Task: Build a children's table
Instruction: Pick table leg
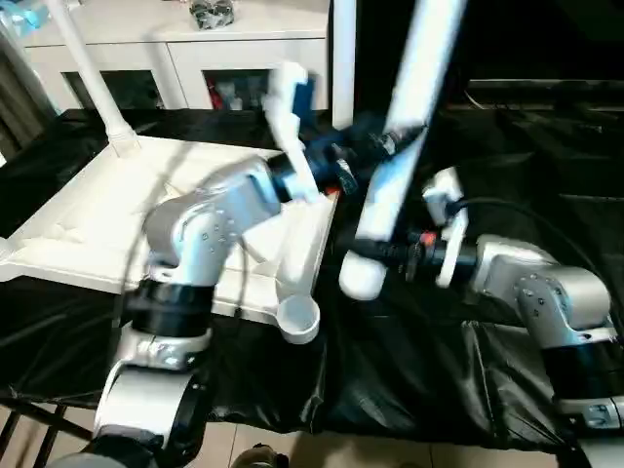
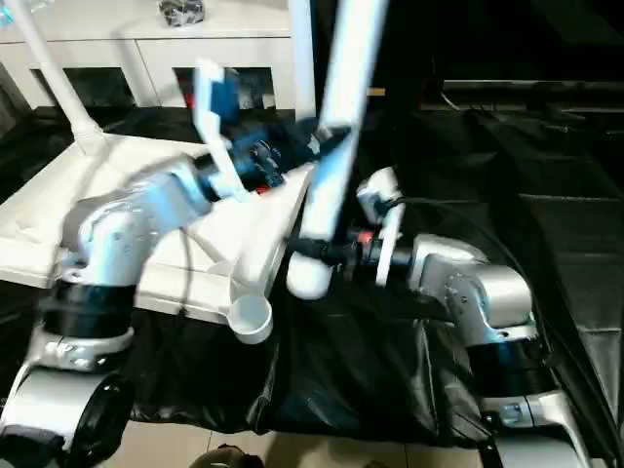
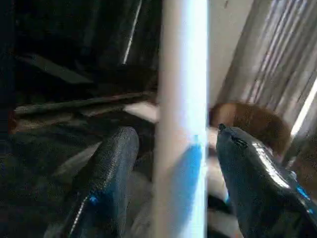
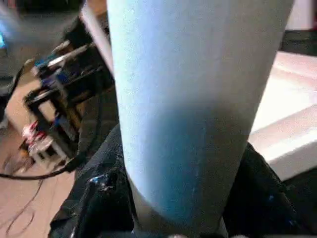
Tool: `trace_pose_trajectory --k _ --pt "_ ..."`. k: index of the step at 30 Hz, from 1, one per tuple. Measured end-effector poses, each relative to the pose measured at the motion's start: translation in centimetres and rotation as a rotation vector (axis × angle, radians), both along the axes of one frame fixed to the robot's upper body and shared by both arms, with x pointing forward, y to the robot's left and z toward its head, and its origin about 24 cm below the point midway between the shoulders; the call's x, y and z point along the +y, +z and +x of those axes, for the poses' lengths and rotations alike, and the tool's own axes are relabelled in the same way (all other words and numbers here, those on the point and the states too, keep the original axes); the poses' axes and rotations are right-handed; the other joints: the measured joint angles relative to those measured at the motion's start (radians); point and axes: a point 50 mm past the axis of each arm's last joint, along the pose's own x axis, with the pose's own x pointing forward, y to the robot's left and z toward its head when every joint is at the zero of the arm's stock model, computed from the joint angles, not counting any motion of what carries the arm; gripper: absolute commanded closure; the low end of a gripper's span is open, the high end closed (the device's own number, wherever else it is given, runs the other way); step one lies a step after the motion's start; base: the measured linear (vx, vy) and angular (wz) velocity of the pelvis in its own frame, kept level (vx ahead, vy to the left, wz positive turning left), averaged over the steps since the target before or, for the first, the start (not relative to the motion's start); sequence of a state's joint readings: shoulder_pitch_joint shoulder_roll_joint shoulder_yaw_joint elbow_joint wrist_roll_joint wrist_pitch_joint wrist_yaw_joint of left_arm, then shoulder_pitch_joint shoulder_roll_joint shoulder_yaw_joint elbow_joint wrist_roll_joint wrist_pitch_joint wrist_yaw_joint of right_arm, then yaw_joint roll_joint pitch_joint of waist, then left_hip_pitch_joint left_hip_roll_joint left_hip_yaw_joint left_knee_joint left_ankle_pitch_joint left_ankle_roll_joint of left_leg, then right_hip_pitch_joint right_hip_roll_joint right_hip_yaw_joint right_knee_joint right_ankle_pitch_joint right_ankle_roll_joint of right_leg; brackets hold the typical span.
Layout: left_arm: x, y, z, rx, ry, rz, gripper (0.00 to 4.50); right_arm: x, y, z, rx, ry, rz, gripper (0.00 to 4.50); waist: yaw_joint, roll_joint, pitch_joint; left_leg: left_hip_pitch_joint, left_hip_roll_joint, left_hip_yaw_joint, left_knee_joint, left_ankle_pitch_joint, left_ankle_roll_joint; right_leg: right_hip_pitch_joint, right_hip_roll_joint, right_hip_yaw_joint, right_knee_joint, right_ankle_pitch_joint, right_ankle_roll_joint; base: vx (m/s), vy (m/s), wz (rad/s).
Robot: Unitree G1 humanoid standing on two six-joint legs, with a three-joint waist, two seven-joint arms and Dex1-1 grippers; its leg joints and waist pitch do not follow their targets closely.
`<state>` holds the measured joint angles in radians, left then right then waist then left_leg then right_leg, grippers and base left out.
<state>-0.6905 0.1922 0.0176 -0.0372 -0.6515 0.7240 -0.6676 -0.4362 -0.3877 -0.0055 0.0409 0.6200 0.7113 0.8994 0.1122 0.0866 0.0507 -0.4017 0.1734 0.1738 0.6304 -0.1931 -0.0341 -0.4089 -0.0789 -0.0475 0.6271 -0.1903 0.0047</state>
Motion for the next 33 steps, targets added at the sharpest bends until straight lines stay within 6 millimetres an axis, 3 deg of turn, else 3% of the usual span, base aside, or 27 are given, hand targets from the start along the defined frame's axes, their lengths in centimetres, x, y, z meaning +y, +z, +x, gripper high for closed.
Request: trace_pose_trajectory --k 4,6,9,12,16,20,22,24,25,27,28,29,30,31,32,33 --pt "2.0 -2.1 -0.1 0.011 0.149 0.07 1.61 -0.7 -0.1 -0.5 -0.035 -0.082 -0.056 2.59 0.001 -0.001 0.0 0.0 0.0 0.0 0.0 0.0 0.0 0.0 0.0 0.0 0.0 0.0 0.0 0.0 0.0 0.0" --pt "3.5 -2.7 0.1 -0.064 0.296 0.194 1.61 -1.0 -0.3 -0.5 -0.072 -0.157 -0.13 2.59 0.0 -0.001 0.0 0.001 0.0 0.0 0.0 0.0 -0.001 0.0 0.0 0.0 0.0 -0.001 0.002 0.0 0.0 0.0" --pt "6.3 -5.5 -0.1 -0.107 0.556 0.383 1.61 -1.6 -1.5 -0.6 -0.136 -0.347 -0.206 2.59 -0.006 0.0 -0.001 0.002 0.0 0.0 -0.005 0.003 -0.005 0.0 0.0 0.0 -0.003 -0.002 0.009 0.0 0.0 0.0" --pt "7.7 -8.1 -1.0 -0.046 0.69 0.404 1.61 -2.2 -2.8 -1.1 -0.161 -0.452 -0.281 2.59 -0.007 -0.002 0.0 0.0 0.0 0.0 -0.008 0.003 -0.005 -0.001 0.001 0.0 -0.004 -0.002 0.009 0.0 0.0 0.0" --pt "10.0 -9.2 -2.9 -0.057 0.906 0.408 1.61 -1.9 -4.2 -2.4 -0.134 -0.597 -0.296 2.59 -0.012 -0.005 -0.002 0.0 0.0 0.0 -0.011 0.003 -0.006 -0.001 0.001 0.0 -0.006 -0.002 0.008 0.0 0.0 0.0" --pt "10.9 -10.9 -4.7 0.0 0.986 0.429 1.61 -2.3 -6.2 -3.7 -0.116 -0.678 -0.391 2.59 -0.002 -0.012 -0.004 -0.002 -0.003 0.0 -0.011 0.004 0.0 0.0 -0.002 0.002 -0.013 -0.001 0.009 0.0 0.0 0.0" --pt "10.7 -11.3 -4.9 -0.001 0.998 0.437 1.61 -2.3 -6.2 -3.8 -0.165 -0.708 -0.43 2.59 0.011 -0.014 -0.004 -0.008 -0.01 -0.002 0.002 -0.002 0.015 0.002 -0.014 0.004 -0.013 -0.003 0.022 -0.007 0.037 -0.01" --pt "10.4 -11.2 -5.0 -0.014 1.004 0.424 1.61 -2.1 -6.1 -3.8 -0.184 -0.732 -0.422 2.59 0.027 -0.009 -0.007 -0.016 -0.014 -0.017 0.029 -0.017 0.037 0.006 -0.021 0.009 -0.014 -0.001 0.036 -0.019 0.123 -0.03" --pt "10.4 -11.2 -5.0 -0.021 1.012 0.427 1.61 -1.9 -6.1 -3.8 -0.188 -0.743 -0.413 2.59 0.03 -0.008 -0.007 -0.018 -0.022 -0.024 0.032 -0.018 0.037 0.01 -0.032 0.009 -0.017 -0.002 0.04 -0.015 0.169 -0.03" --pt "10.5 -11.2 -5.1 -0.034 1.024 0.432 1.61 -1.5 -6.3 -3.9 -0.176 -0.754 -0.389 2.59 0.023 -0.006 -0.01 -0.016 -0.039 -0.014 0.025 -0.016 0.053 0.011 -0.04 0.012 -0.034 -0.003 0.037 -0.014 0.182 0.06" --pt "10.7 -11.3 -5.2 -0.036 1.035 0.442 1.61 -1.3 -6.3 -3.9 -0.163 -0.753 -0.37 2.59 0.01 -0.002 -0.009 -0.016 -0.05 -0.006 0.019 -0.013 0.073 0.006 -0.043 0.009 -0.026 -0.018 0.009 -0.024 0.213 0.11" --pt "10.9 -11.3 -5.2 -0.036 1.042 0.446 1.61 -1.1 -6.3 -3.9 -0.158 -0.752 -0.356 2.59 -0.002 -0.001 -0.008 -0.015 -0.06 0.001 0.014 -0.01 0.084 -0.002 -0.046 0.0 0.009 -0.04 -0.023 -0.044 0.208 0.12" --pt "10.9 -11.3 -5.2 -0.036 1.045 0.448 1.61 -1.1 -6.2 -3.9 -0.155 -0.752 -0.348 2.59 -0.01 -0.003 -0.008 -0.015 -0.066 0.013 0.012 -0.007 0.096 -0.013 -0.041 -0.023 0.057 -0.055 -0.02 -0.044 0.208 0.12" --pt "10.9 -11.2 -5.1 -0.046 1.044 0.462 1.61 -1.2 -6.2 -4.0 -0.145 -0.756 -0.343 2.59 -0.019 -0.008 -0.009 -0.015 -0.077 0.032 0.009 -0.003 0.107 -0.011 -0.022 -0.044 0.09 -0.066 -0.008 -0.066 0.148 0.09" --pt "10.7 -11.0 -4.9 -0.063 1.04 0.47 1.61 -1.3 -6.2 -4.1 -0.137 -0.761 -0.338 2.59 -0.021 -0.02 -0.01 -0.017 -0.086 0.054 0.007 -0.001 0.111 -0.004 -0.009 -0.049 0.083 -0.072 -0.001 -0.096 0.103 0.03" --pt "10.4 -11.0 -4.8 -0.075 1.031 0.479 1.61 -1.6 -6.3 -4.1 -0.133 -0.772 -0.34 2.59 -0.024 -0.018 -0.007 -0.02 -0.093 0.063 0.003 0.003 0.114 -0.005 -0.006 -0.03 0.083 -0.08 -0.006 -0.096 0.103 0.03"
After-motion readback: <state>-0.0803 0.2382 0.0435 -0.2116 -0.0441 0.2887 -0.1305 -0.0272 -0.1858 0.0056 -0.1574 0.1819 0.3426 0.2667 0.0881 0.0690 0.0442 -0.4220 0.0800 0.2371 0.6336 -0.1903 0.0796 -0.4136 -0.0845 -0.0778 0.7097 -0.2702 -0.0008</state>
